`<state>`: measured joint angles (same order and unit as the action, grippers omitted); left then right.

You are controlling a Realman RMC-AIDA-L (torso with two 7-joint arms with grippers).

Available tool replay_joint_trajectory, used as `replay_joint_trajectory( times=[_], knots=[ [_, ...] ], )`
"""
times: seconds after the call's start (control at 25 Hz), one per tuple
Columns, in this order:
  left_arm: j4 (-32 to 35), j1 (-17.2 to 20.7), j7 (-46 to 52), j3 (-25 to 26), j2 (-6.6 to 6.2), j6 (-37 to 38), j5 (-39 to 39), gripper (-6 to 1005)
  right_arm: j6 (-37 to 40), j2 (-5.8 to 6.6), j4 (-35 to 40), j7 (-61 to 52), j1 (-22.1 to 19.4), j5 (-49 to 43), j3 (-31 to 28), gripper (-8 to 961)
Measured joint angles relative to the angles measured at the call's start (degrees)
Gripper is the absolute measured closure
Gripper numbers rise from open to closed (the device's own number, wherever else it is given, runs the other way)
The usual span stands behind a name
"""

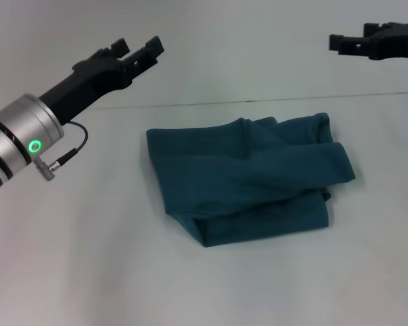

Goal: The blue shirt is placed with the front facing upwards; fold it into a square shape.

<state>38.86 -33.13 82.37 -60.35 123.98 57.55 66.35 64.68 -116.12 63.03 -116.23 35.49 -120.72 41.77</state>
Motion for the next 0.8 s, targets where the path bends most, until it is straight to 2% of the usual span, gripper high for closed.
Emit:
replay_joint_trajectory(
  times=[0.2,0.36,0.6,0.8],
  knots=[
    [0.2,-0.6,0.0,-3.3,0.04,0.0,0.4,128,1.7,0.85,-0.8,-4.7,0.4,0.0,-0.2,36],
    [-0.1,-0.6,0.3,-4.1,-0.01,-0.2,1.6,129,3.7,1.76,-2.4,-7.7,1.3,-0.2,0.3,36],
    [-0.5,-0.2,1.1,-4.6,0.06,0.1,2.2,130,5.0,1.29,-5.2,-11.3,4.0,-6.0,4.0,36],
    [-0.2,-0.6,3.6,-4.9,-0.02,-0.2,4.9,134,5.2,0.29,-5.8,-15.7,6.9,-14.4,8.1,36]
  ],
)
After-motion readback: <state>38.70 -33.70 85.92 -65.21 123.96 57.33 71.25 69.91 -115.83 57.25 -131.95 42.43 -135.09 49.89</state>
